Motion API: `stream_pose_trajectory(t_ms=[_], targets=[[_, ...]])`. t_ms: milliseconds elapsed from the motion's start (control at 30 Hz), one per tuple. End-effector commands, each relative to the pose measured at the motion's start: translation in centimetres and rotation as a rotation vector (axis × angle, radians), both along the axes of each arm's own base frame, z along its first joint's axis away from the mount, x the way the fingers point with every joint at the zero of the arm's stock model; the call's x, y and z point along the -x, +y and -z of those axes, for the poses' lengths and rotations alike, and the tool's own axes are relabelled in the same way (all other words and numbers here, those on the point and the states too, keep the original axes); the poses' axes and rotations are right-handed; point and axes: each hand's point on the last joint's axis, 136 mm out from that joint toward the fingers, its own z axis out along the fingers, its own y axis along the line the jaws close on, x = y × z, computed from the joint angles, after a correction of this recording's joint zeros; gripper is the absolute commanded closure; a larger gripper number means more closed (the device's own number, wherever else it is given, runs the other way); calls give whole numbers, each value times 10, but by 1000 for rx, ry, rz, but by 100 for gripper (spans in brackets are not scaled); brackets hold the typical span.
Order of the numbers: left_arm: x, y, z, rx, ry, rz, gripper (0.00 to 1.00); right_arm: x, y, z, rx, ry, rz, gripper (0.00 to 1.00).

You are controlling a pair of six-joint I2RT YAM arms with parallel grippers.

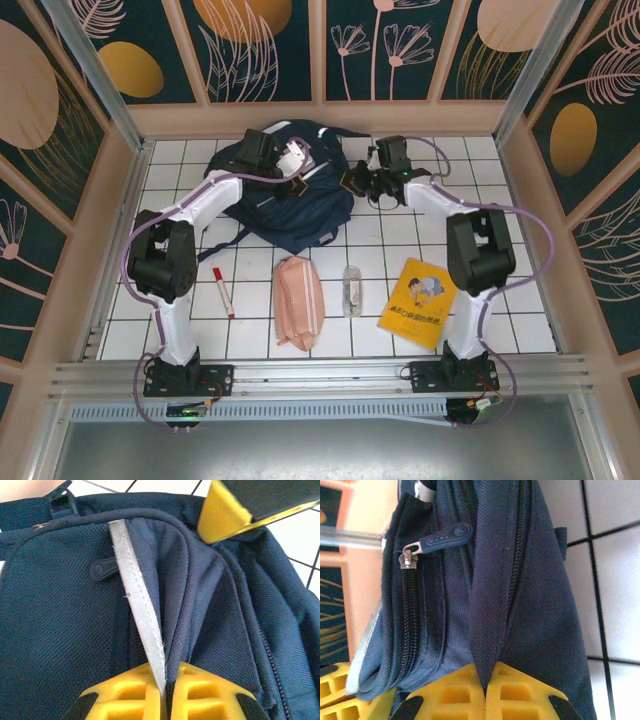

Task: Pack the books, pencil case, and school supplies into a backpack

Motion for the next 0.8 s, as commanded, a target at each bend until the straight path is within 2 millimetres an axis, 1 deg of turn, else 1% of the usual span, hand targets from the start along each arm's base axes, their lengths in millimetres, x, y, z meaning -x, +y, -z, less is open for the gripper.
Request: stream_pose_trajectory(t_ms=[0,100,167,200,300,367,433,533,567,600,633,700,767], targets=[[-27,7,-18,-44,-140,-10,100,1,-41,-7,23,-18,188,100],[-39,-6,-15,-17,-131,-8,100,13,-49,-7,-11,-30,259,100],[-42,-20,-14,-11,-138,23,100,22,-56,-8,9,-36,305,100],[-41,-28,-13,-16,-151,42,100,25,-59,-9,24,-40,324,100],[-33,-51,-3,-47,-172,104,100,35,-71,-14,62,-63,379,100],[-28,-63,6,-49,-154,117,100,43,-76,-12,66,-60,394,100],[-22,-71,12,-25,-121,126,100,51,-76,-7,68,-41,395,100],[-17,-72,17,-10,-99,102,100,61,-72,5,86,-15,376,100],[-17,-70,17,-4,-99,86,95,64,-71,9,92,-1,372,100],[-16,-67,14,0,-106,63,84,67,-68,11,95,7,362,100],[-15,-63,11,2,-111,39,76,71,-65,14,97,12,352,100],[-14,-56,1,7,-119,-9,67,80,-56,19,107,24,320,100],[-11,-49,-12,13,-117,-59,64,88,-50,26,135,43,283,91]])
